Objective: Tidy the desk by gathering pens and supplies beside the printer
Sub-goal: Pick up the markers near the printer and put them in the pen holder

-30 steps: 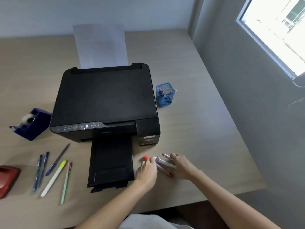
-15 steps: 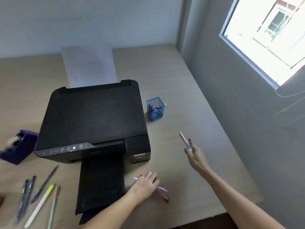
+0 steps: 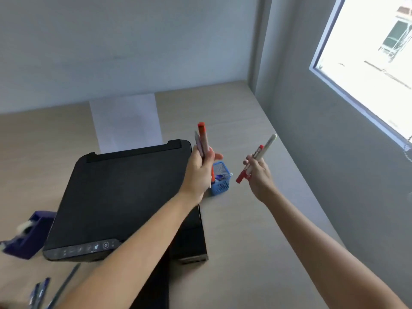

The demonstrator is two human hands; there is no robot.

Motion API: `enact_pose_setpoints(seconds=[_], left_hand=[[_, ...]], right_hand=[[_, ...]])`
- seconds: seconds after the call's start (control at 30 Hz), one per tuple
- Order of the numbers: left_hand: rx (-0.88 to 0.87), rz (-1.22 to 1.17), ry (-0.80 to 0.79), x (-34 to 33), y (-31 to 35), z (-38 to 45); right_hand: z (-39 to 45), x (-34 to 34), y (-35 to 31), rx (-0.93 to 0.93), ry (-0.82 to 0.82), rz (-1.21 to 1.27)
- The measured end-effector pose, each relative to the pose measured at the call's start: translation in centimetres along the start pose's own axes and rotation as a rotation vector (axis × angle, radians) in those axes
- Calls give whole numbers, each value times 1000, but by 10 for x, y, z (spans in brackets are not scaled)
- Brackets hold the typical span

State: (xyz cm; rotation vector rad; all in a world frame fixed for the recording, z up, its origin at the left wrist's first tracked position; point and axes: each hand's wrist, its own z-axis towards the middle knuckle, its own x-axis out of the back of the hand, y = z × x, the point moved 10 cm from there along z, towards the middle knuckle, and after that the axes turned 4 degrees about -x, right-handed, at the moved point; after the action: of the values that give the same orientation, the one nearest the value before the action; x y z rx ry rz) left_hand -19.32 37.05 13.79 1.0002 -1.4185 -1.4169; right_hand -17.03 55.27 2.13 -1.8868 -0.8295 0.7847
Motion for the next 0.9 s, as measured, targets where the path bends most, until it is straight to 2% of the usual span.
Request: enact_pose_setpoints(seconds=[0.1,0.27,0.5,0.73,0.9], left_hand=[[141,-121,107,9,-34,66],[410,-13,144,5,-114,102],[488,123,134,-1,-149,118],[459,97,109,-4,-155,116],[443,42,143,-3,-143,109]], right_hand=[[23,-32,-10,52,-102,-5],[55,-56,8,44,-120,-305],[70,-56,14,123,-54,-605],[66,-55,9,170,-77,-630],[62,-44,3,157,-37,-601]])
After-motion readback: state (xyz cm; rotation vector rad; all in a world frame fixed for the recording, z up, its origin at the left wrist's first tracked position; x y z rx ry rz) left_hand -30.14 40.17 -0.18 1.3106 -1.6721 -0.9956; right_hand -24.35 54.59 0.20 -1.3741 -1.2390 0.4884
